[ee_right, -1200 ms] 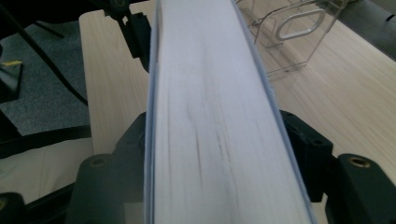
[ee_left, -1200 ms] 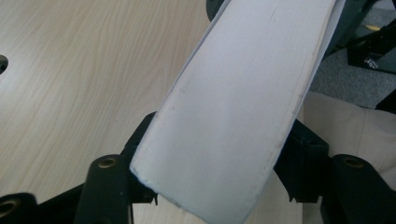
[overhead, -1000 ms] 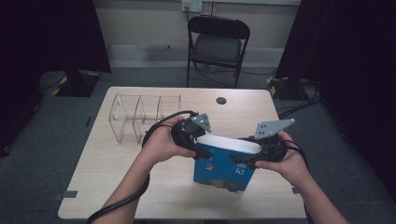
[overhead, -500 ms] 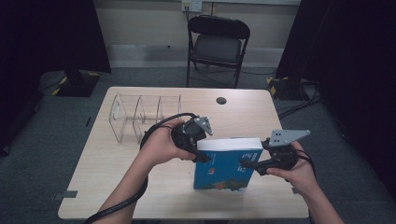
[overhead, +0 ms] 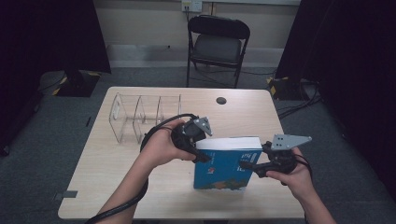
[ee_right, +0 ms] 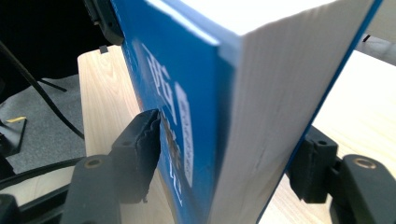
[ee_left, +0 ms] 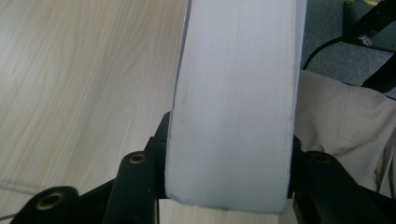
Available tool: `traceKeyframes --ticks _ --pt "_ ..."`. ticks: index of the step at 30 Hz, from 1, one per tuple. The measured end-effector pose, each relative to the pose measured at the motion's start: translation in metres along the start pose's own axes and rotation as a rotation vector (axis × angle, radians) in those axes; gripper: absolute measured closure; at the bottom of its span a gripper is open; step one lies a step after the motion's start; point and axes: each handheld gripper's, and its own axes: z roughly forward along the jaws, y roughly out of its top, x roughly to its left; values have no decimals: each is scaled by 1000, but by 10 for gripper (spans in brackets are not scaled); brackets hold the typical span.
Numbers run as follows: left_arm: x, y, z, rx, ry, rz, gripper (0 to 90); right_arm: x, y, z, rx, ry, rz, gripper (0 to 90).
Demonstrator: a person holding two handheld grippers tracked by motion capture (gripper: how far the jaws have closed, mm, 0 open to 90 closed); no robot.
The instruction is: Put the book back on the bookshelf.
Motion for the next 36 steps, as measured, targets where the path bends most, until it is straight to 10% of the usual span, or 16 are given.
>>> traceKeyframes --ticks 25,36 --pt "1 8 21 40 -35 -3 547 1 -3 6 6 21 4 340" --pt "3 0 21 46 -64 -98 491 1 -4 8 8 21 6 335"
